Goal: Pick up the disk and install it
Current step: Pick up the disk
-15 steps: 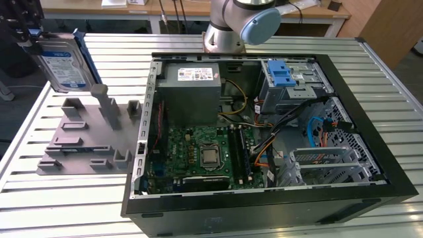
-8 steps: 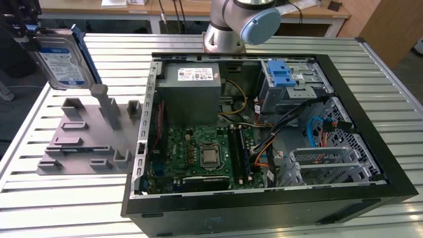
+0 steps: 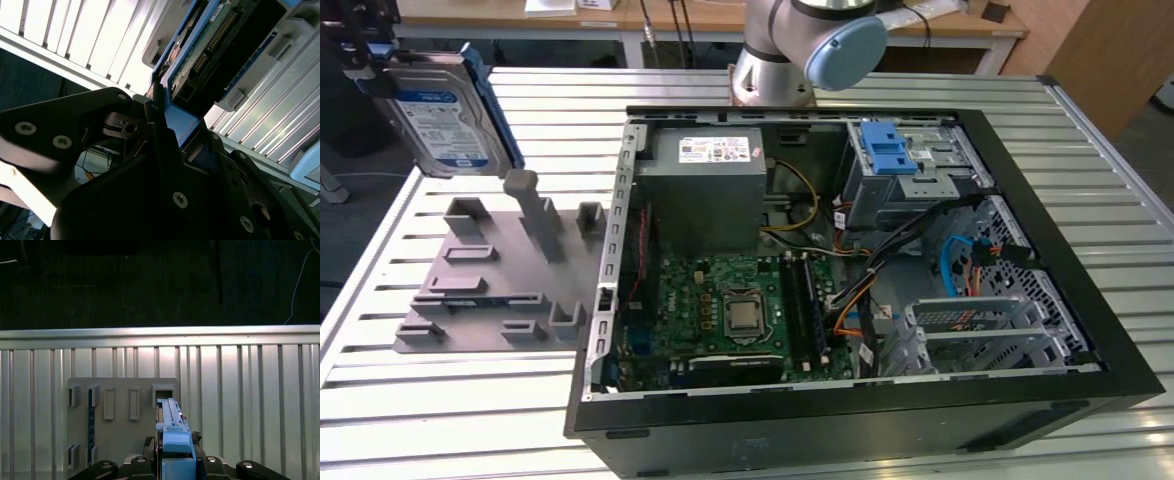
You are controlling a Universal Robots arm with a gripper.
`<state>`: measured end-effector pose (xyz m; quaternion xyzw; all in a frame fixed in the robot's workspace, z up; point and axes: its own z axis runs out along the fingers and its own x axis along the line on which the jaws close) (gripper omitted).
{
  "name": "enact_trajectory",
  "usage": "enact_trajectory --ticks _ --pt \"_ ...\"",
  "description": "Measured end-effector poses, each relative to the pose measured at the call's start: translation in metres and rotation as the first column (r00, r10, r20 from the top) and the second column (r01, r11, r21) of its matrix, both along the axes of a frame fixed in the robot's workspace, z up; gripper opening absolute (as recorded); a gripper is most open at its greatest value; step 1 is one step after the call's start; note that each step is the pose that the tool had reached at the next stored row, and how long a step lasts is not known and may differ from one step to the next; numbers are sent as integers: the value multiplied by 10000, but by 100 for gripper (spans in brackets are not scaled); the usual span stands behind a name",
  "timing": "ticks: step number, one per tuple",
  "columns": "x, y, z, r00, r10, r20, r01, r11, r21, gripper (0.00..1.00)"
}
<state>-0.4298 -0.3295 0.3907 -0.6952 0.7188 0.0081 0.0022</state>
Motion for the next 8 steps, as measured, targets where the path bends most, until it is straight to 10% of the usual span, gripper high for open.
enact_trajectory --ticks 8 --pt "0 0 112 10000 0 7 0 10000 1 36"
